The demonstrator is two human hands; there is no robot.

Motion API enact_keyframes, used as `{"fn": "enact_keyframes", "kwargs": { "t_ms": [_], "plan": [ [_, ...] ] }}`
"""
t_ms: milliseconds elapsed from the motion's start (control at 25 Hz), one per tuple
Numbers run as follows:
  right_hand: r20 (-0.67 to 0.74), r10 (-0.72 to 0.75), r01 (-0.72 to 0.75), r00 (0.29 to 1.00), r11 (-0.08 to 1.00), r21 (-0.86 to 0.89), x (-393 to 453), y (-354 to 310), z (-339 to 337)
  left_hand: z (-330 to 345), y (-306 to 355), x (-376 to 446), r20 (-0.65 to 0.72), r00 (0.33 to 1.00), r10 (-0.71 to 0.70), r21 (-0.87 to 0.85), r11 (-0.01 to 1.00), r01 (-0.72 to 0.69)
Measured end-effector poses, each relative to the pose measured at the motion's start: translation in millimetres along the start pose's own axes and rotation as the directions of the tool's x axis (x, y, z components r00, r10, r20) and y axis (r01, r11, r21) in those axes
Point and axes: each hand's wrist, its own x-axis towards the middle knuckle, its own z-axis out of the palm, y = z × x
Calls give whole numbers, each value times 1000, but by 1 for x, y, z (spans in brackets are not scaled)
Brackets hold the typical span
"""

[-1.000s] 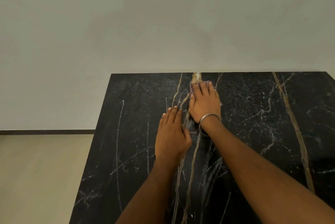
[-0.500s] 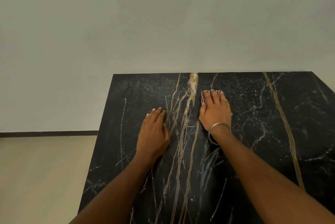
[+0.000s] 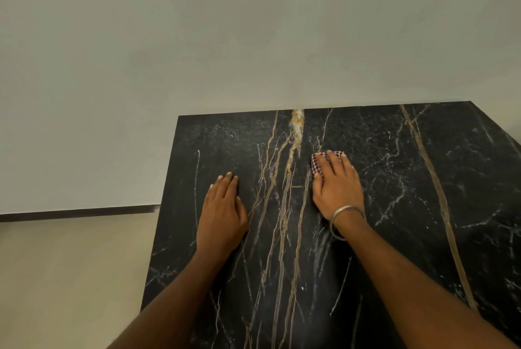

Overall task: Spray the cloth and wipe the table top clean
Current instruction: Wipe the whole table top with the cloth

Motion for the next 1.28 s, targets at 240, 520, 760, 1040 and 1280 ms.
{"fn": "enact_keyframes", "kwargs": {
  "t_ms": [240, 520, 760, 1040, 1280],
  "plan": [
    [-6, -46, 46, 999, 999, 5, -24, -50, 4, 1, 2, 1, -15, 1000, -13, -3, 1000, 13],
    [-6, -86, 86, 996, 996, 24, -35, -35, -1, -2, 0, -1, -6, 1000, -2, -26, 1000, 2],
    [-32, 86, -86, 996, 996, 0, -28, -10, -2, 3, 0, 1, -29, 1000, -5, -8, 1000, 4],
    [11, -123, 122, 992, 991, 62, -70, -61, -4, 2, 2, -1, -33, 999, 10, -5, 1000, -10],
    [-29, 46, -46, 999, 999, -18, -65, 20, -8, 4, -1, -1, -53, 998, 24, 5, 1000, -24]
  ]
}}
